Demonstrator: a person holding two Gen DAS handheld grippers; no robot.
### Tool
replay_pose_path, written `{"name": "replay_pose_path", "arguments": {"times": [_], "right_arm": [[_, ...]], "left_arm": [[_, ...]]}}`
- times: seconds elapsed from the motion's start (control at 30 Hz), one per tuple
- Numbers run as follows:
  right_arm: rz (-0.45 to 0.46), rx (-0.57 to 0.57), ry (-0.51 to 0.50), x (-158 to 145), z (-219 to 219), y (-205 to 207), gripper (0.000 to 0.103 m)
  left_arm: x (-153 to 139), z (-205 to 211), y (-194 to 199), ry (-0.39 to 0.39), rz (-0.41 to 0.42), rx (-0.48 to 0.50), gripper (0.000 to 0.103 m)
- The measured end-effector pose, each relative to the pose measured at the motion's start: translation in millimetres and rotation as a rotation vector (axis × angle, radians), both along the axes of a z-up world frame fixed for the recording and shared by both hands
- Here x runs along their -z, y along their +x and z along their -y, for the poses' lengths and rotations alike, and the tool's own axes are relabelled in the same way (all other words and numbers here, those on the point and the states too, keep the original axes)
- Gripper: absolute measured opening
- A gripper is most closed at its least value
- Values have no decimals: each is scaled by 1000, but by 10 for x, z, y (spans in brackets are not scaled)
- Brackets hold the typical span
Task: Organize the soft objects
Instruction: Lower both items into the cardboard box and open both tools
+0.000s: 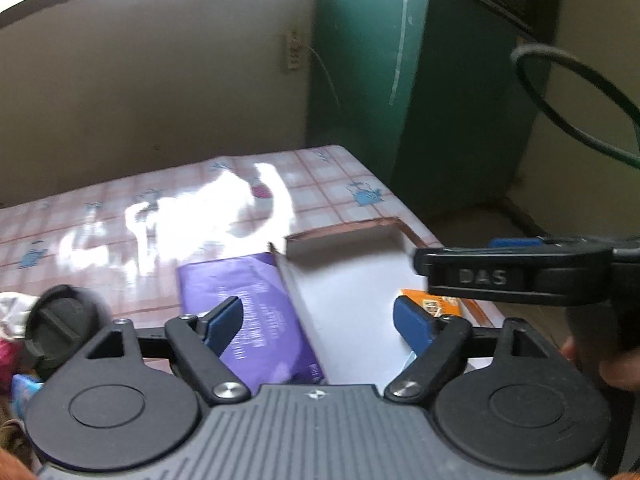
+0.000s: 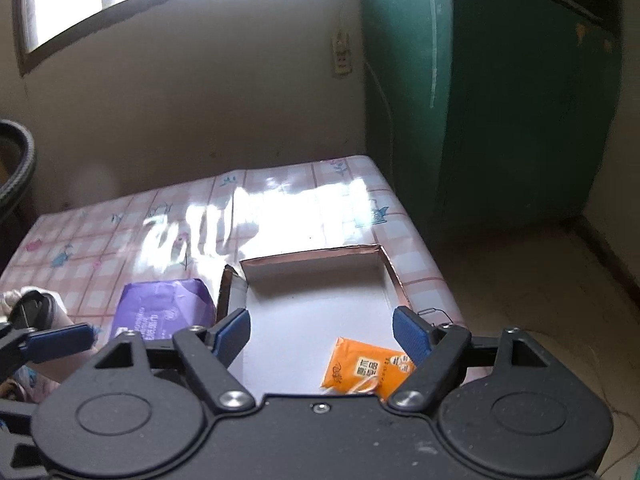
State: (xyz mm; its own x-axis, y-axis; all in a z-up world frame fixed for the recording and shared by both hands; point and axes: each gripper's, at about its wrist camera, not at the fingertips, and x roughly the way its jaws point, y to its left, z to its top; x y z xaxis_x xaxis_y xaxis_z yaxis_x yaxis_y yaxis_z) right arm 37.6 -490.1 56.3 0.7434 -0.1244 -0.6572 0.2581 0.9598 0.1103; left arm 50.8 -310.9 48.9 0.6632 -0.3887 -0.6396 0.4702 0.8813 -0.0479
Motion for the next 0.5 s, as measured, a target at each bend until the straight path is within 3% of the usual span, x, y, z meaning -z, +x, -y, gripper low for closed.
{"name": "replay_pose_path", "arguments": {"times": [0.07,0.5], "right_arm": [[6,28,1,-35,-30,-87,92],[12,-13,-34,-189,-486,-521,92]], "left_arm": [[-40,-57,-42,14,16,-22,93],[-221,-496,-250,28,11,-100,94]]}}
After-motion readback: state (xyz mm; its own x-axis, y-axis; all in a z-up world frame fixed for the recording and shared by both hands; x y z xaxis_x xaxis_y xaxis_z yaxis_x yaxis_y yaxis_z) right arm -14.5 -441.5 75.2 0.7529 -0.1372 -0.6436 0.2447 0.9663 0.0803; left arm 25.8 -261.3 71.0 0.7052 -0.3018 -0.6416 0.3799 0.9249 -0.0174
